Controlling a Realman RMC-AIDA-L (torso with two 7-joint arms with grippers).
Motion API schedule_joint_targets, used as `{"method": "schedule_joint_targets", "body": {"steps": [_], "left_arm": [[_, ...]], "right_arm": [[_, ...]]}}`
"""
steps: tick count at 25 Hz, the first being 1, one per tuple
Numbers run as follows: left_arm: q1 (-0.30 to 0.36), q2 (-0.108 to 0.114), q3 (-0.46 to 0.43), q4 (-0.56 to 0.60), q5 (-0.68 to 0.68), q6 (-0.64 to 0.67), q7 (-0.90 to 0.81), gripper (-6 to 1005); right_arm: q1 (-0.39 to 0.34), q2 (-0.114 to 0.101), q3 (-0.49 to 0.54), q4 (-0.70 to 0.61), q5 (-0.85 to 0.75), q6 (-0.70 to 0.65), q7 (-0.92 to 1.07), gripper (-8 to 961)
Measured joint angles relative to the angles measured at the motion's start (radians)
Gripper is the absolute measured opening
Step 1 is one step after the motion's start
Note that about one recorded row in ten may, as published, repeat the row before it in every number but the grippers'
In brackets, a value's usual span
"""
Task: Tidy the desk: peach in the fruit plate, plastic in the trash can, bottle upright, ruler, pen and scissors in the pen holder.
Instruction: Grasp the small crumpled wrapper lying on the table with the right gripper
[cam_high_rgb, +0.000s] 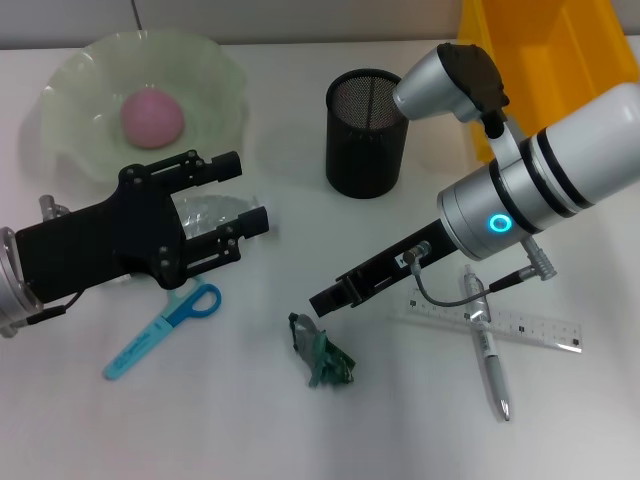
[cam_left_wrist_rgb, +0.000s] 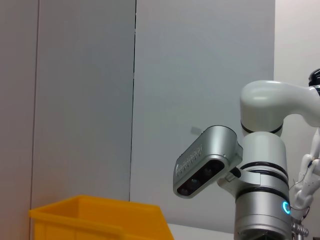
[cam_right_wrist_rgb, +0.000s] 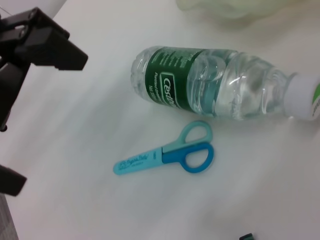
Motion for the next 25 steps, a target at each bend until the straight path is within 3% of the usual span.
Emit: {"method": "schedule_joint_targets", "body": {"steps": [11, 18, 24, 25], "left_arm": [[-0.008, -0.002, 0.0, 0.0, 0.0, -0.004, 0.0, 639], [-0.01, -0.001, -0.002, 0.0, 0.0, -0.009, 0.0, 639], [-0.007, 0.0, -0.01, 0.0, 0.0, -0.009, 0.0, 639], [-0.006, -0.001, -0.01, 0.0, 0.0, -0.009, 0.0, 639]], "right_arm": [[-0.01, 0.0, 0.05, -0.028, -0.003, -0.028, -0.024, 121], [0.06, -0.025, 0.162, -0.026, -0.144, -0.205, 0.042, 149], [0.129, -0.001, 0.162, -0.023, -0.271, -0.237, 0.108, 173], [0.14, 0.003, 0.158, -0.017, -0.276, -0.232, 0.114, 213]]}}
